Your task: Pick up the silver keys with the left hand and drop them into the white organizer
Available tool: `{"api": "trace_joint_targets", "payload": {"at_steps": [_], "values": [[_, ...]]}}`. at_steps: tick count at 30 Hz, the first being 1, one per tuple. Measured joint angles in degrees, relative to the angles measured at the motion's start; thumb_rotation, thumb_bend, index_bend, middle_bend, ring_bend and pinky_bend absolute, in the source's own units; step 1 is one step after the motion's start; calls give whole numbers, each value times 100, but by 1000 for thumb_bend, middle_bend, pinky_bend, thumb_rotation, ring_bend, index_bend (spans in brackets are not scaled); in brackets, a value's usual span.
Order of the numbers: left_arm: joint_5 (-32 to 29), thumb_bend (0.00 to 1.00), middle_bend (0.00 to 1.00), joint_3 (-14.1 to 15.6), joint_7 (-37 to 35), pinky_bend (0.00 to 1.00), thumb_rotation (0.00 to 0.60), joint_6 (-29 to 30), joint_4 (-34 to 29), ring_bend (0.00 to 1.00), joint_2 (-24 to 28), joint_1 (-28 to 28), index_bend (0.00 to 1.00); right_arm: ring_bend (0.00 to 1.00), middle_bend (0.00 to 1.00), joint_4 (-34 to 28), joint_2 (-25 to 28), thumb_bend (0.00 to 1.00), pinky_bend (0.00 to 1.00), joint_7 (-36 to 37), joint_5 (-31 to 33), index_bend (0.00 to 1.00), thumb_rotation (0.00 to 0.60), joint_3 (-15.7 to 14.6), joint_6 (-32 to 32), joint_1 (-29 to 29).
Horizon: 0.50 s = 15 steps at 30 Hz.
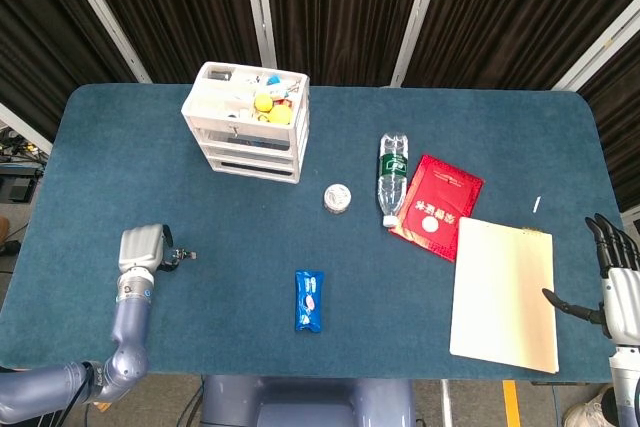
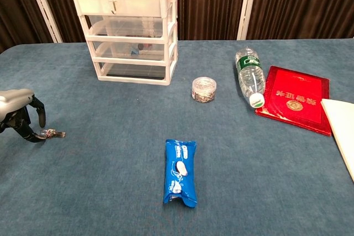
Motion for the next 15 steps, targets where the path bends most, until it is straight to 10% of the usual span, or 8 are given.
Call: {"api": "trace_joint_targets", "payload": {"at_steps": [15], "values": [[-408, 246, 954, -100, 113, 707, 600, 80, -128, 844, 12, -136, 494, 0, 0, 26, -26, 65, 0, 3, -5, 6, 600, 17, 35, -2]]}}
